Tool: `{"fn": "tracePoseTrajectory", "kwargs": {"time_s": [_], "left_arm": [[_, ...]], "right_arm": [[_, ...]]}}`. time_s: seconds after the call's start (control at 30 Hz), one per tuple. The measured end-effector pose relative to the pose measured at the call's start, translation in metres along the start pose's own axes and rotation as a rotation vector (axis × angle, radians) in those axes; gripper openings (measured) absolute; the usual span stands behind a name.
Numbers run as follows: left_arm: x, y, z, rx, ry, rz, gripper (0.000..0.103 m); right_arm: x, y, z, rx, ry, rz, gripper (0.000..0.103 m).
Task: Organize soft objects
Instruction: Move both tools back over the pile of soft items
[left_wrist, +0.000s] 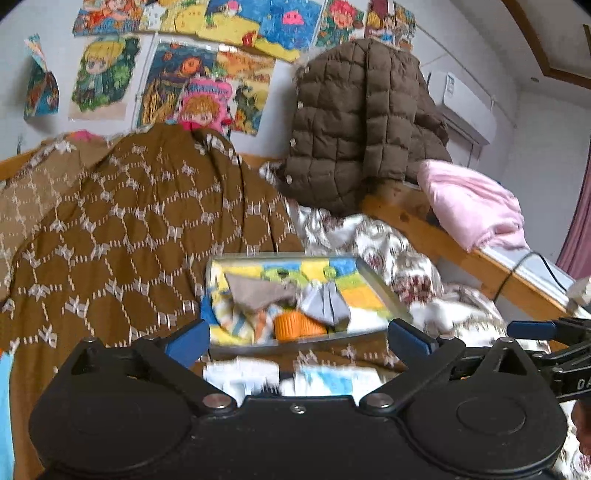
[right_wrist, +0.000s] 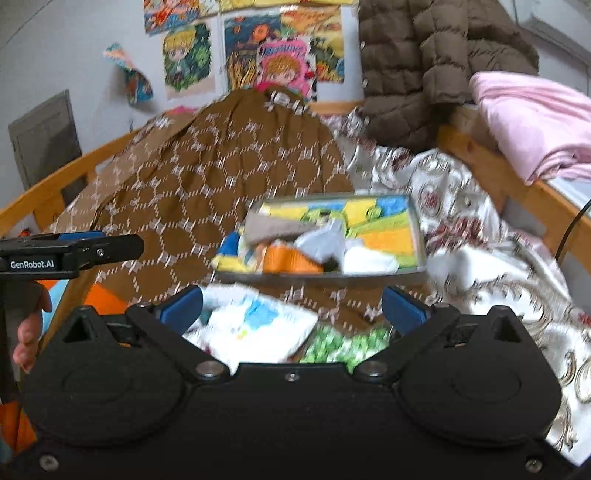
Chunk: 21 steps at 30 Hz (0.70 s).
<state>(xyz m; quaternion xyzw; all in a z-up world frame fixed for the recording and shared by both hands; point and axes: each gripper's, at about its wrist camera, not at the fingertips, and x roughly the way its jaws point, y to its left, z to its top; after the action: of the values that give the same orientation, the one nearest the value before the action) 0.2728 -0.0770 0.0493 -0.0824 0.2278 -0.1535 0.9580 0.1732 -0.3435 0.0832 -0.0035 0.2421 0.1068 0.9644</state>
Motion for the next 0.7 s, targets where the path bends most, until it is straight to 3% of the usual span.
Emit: {"fn": "tracePoseTrajectory", "kwargs": {"time_s": [0.3, 0.4, 0.7], "left_arm": [[-0.004, 0.004, -0.041, 0.039, 0.138, -0.013, 0.102], [-0.004, 0.005, -0.051, 0.048, 0.173, -0.018, 0.102], [-0.001, 0.008, -0.064, 0.075, 0.221, -0.021, 0.102]], "right_arm": [[-0.002, 0.007, -0.024, -0.018, 0.082, 0.022, 0.102], [0.014, 0.0, -0.024, -0.011, 0.096, 0.022, 0.102], [0.051, -0.016, -0.026, -0.007, 0.146, 0.019, 0.102]]}}
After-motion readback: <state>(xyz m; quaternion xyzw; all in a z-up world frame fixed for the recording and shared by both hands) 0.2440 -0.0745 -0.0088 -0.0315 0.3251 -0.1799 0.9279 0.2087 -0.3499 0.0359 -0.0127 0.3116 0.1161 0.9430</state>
